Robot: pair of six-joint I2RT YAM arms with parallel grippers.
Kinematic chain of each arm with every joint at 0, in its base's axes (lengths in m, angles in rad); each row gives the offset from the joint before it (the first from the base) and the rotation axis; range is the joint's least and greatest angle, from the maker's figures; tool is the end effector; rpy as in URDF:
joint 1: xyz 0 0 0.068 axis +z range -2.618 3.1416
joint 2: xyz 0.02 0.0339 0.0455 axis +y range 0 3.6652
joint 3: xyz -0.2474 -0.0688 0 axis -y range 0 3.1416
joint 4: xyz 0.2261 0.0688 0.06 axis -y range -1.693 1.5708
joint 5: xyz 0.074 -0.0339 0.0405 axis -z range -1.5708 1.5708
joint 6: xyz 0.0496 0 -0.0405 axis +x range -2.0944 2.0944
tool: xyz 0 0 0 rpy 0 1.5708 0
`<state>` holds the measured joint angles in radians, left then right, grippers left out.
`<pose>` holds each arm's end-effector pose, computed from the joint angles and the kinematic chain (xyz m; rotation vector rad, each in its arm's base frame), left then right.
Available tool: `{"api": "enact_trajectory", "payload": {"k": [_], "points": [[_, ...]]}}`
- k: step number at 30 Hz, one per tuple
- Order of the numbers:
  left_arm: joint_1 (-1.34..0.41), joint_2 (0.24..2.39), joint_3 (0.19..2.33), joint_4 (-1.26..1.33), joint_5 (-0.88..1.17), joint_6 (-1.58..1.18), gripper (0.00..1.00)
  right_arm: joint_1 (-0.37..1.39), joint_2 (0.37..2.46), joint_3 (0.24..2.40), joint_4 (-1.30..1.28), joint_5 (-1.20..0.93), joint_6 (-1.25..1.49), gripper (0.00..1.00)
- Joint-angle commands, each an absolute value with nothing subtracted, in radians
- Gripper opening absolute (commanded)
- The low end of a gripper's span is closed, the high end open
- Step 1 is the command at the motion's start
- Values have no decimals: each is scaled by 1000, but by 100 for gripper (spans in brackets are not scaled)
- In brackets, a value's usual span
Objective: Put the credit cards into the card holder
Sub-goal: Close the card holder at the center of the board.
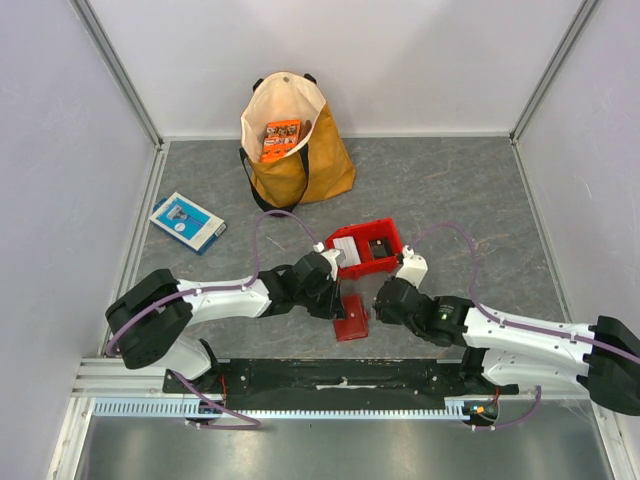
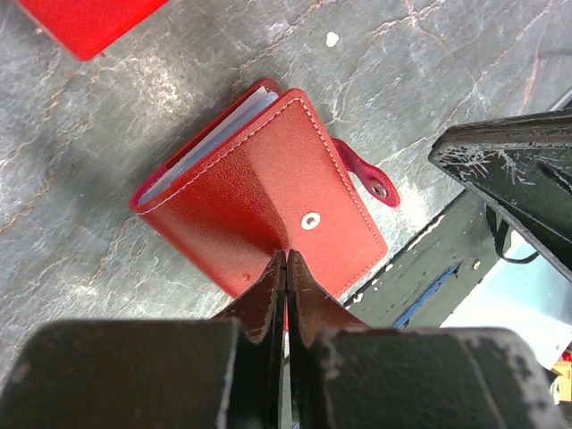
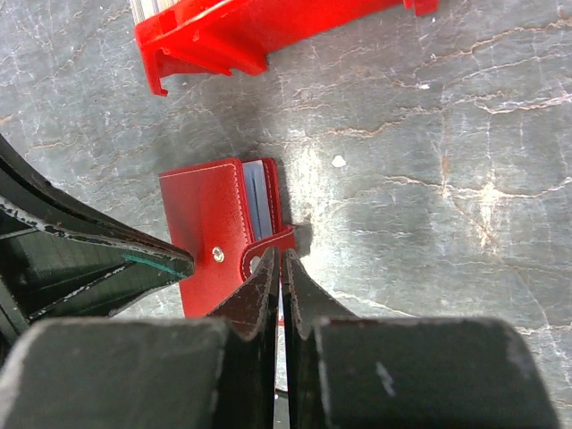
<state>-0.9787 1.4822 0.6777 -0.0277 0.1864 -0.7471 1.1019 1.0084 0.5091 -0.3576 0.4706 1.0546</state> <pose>0.1491 -0.2381 0.1479 0.4001 2.6128 -0.9373 0.1071 0.1617 0.1779 0.1549 2.3609 0.5072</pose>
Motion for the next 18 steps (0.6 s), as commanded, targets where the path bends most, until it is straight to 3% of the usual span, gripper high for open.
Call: {"api": "enact_trajectory", "payload": {"k": [1, 18], "points": [[-985, 1476, 704, -21, 207, -690, 5, 1088, 979, 502, -357, 465, 1083, 7], [-991, 1568, 698, -14, 245, -681, 4, 1069, 1118, 499, -230, 324, 1052, 1]]}}
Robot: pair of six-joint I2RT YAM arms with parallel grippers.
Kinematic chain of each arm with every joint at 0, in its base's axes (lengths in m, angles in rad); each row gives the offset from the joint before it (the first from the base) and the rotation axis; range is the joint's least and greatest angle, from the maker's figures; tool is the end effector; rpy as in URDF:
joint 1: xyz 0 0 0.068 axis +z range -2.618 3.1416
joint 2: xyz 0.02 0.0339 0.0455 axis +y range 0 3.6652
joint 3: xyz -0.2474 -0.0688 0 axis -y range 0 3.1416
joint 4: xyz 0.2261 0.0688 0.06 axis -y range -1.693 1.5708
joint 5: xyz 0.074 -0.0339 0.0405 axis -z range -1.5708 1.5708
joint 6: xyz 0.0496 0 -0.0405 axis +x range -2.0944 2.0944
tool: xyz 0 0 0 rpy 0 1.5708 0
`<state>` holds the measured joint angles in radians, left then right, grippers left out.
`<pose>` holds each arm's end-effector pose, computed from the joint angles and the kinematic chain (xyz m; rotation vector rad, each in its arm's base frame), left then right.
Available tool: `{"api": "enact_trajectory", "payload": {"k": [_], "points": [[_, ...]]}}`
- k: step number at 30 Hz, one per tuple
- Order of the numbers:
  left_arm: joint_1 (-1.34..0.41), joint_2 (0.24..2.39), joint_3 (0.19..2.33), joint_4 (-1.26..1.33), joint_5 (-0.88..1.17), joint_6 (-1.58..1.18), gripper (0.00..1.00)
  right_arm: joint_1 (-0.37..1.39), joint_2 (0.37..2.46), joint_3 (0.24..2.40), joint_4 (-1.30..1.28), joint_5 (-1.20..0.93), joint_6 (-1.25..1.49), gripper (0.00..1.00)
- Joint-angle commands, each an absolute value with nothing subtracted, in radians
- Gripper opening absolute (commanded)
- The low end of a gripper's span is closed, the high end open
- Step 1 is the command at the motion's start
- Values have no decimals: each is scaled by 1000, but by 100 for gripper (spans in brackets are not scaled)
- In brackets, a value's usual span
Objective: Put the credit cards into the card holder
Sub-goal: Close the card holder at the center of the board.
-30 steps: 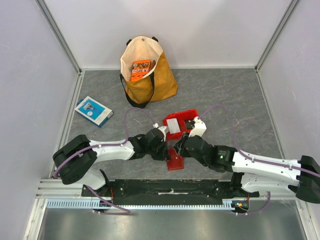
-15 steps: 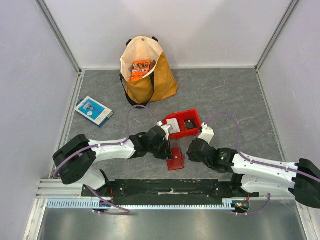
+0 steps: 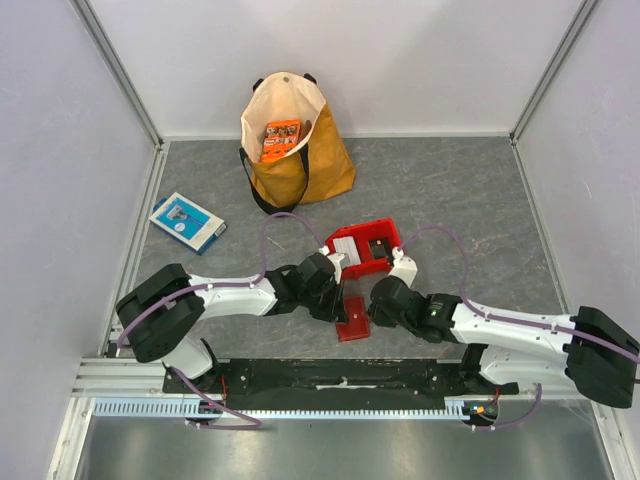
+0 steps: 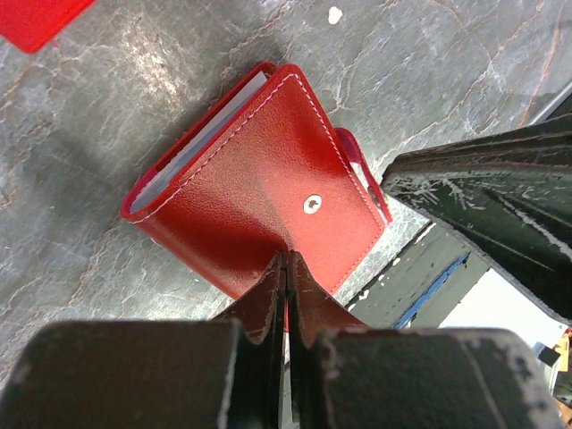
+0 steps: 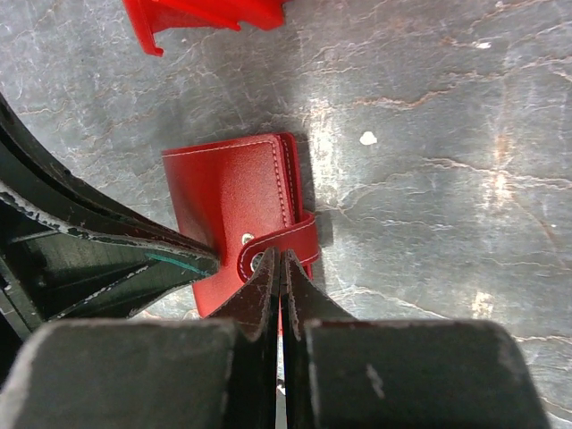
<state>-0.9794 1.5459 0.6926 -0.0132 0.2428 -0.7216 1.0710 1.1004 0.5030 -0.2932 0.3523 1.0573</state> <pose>0.1500 -0.2447 0.1368 0.4656 2.6534 -0.9599 0.1130 0.1712 0.1627 0.1380 2.4600 0.5484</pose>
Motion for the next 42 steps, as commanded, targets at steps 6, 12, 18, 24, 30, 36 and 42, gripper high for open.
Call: {"api": "enact_trajectory", "payload": {"k": [6, 12, 18, 24, 30, 36, 42], "points": [[-991, 1565, 692, -14, 244, -683, 3, 1069, 1158, 514, -207, 308, 1040, 1], [-993, 1566, 695, -9, 247, -689, 3, 1069, 1187, 522, -179, 287, 1031, 1], [-992, 1571, 698, -3, 253, -693, 3, 1069, 1201, 532, -167, 282, 1026, 1], [-994, 1568, 699, -3, 252, -693, 2, 1068, 1215, 543, -160, 275, 1019, 1], [-991, 1569, 698, -5, 252, -693, 3, 1069, 1229, 552, -150, 270, 1014, 3], [-992, 1568, 698, -3, 255, -692, 2, 1069, 1233, 565, -150, 267, 1009, 3], [-991, 1565, 693, -5, 253, -693, 2, 1069, 1224, 569, -156, 281, 1008, 5]]}}
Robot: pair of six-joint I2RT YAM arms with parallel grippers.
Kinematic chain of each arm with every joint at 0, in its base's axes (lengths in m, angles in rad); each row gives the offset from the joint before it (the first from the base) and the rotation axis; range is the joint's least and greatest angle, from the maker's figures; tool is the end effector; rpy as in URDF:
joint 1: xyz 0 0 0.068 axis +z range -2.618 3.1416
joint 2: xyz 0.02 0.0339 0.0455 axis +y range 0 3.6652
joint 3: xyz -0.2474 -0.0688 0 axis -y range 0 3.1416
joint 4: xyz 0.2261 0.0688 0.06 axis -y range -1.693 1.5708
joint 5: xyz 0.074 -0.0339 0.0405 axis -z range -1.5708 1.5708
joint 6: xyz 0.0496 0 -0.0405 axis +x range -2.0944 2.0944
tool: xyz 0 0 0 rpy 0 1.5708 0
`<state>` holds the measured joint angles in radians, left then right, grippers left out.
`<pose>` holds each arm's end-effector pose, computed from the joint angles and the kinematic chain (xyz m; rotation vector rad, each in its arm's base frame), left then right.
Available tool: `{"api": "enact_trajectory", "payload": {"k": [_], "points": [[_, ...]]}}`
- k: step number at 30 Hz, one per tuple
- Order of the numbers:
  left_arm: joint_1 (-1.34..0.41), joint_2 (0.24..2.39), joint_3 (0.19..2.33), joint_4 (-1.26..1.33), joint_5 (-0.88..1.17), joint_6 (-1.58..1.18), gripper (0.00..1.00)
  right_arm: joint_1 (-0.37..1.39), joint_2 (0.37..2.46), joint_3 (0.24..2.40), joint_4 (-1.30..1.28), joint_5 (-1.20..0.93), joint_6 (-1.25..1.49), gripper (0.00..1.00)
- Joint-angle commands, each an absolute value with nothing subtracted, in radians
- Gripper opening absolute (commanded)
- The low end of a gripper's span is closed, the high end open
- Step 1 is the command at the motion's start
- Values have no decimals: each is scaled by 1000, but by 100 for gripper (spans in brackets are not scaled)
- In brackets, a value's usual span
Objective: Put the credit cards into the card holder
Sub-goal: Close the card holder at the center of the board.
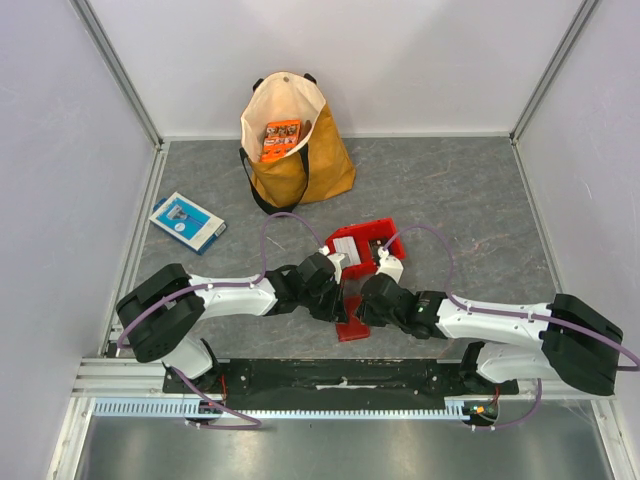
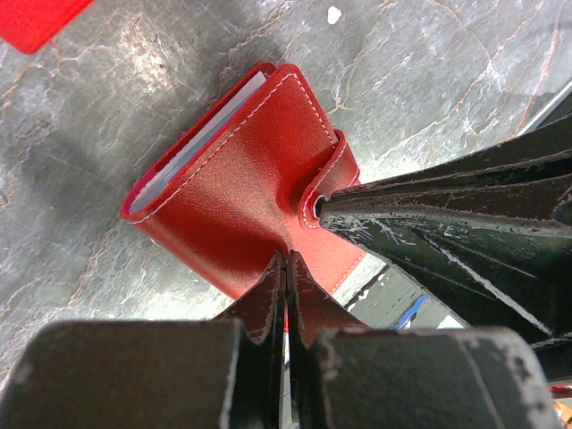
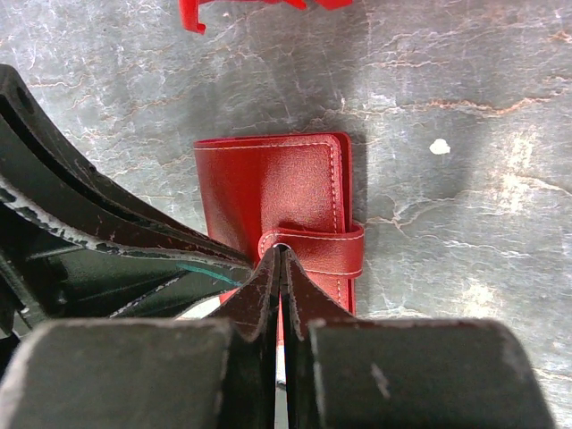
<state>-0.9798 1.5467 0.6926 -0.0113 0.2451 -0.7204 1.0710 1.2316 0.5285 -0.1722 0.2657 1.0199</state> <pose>0.1499 -0.2450 0.1368 0.4690 2.6525 -0.9629 0.1202 0.1930 0.1528 0.0572 2.5045 0.6170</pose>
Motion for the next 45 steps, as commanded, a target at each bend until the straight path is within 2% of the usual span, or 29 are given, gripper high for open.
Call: {"api": "enact_trajectory", "payload": {"k": [1, 9, 20, 35, 45], "points": [[-991, 1565, 692, -5, 253, -695, 3, 1069, 1229, 571, -156, 282, 1006, 5], [-992, 1566, 696, -3, 259, -692, 2, 1069, 1279, 580, -164, 262, 1000, 6], [-992, 1568, 699, -3, 259, -692, 2, 1068, 1336, 660, -325, 253, 965, 6], [-992, 1566, 695, -3, 259, -689, 2, 1051, 1290, 716, -334, 304, 934, 9], [-992, 1562, 693, -3, 258, -690, 2, 1032, 1264, 670, -333, 316, 966, 9]]}}
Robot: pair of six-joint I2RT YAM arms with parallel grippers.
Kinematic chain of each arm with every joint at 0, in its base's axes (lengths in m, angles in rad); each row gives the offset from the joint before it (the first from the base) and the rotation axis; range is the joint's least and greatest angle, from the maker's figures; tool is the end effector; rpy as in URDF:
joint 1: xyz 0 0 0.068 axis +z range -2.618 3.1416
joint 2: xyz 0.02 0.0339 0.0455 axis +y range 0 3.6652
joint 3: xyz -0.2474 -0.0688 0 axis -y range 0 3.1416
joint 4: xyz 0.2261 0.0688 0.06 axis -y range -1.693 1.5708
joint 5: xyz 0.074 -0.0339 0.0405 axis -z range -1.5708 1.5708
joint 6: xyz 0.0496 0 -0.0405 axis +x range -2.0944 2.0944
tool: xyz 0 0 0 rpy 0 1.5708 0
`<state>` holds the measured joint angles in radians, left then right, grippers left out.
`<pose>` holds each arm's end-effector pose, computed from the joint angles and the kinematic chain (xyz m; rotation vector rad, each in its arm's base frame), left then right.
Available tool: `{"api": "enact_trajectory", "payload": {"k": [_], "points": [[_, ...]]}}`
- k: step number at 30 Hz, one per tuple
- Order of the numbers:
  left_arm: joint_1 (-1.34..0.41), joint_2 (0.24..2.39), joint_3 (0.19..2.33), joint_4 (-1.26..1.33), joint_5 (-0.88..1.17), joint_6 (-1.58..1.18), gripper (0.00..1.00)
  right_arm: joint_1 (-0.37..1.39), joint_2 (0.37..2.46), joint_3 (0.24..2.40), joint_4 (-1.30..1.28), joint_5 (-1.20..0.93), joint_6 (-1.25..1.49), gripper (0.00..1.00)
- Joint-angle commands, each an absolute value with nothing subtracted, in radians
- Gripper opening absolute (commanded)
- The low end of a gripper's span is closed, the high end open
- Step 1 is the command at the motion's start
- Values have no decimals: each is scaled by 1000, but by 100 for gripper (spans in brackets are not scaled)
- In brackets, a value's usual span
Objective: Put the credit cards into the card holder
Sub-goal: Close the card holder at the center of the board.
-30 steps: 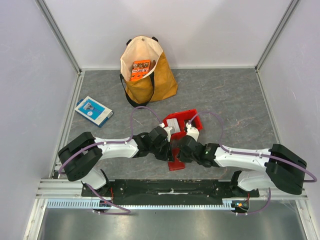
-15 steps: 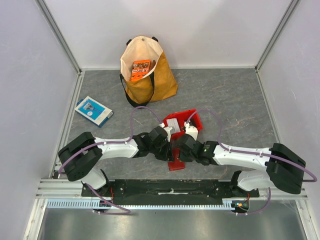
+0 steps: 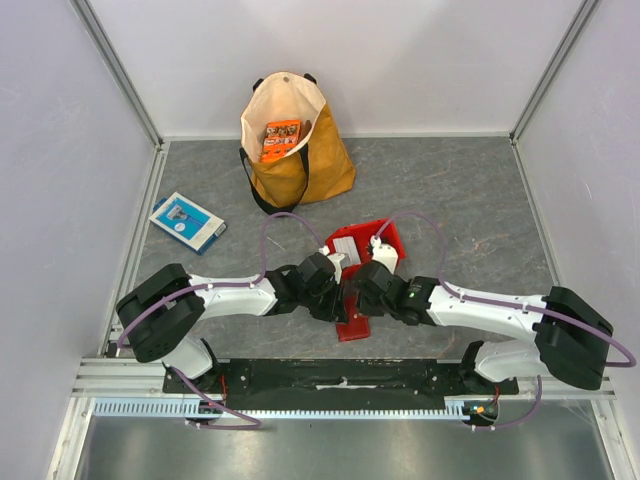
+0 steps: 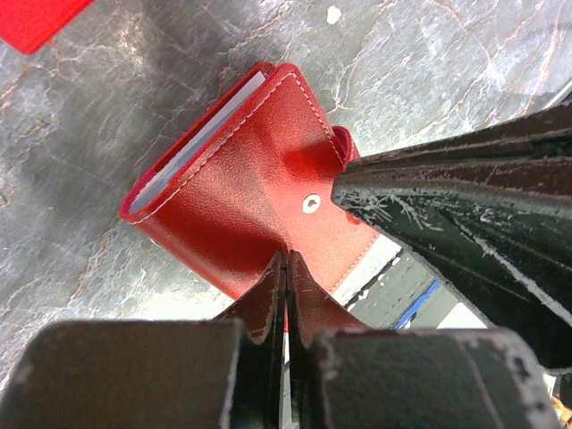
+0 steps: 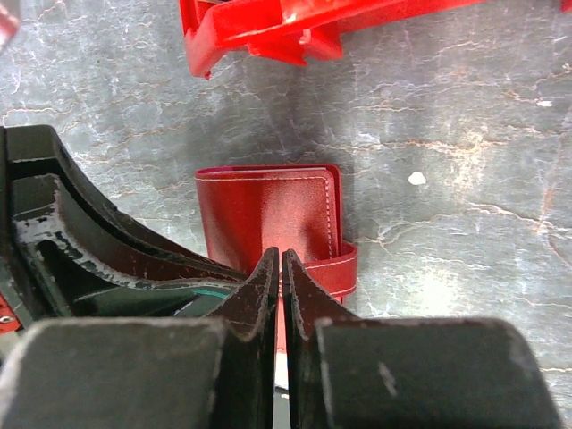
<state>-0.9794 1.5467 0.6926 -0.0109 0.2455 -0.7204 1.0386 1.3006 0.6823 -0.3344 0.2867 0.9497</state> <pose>0.1500 -0.2450 0.1368 0.4687 2.6522 -0.9635 0.1356 0.2026 0.1707 0.0041 2.5330 0.4781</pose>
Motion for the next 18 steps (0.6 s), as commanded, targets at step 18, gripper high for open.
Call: {"api": "enact_trajectory", "payload": {"k": [18], "points": [[-994, 1578, 706, -20, 255, -680, 2, 996, 1199, 572, -258, 256, 1012, 9]]}}
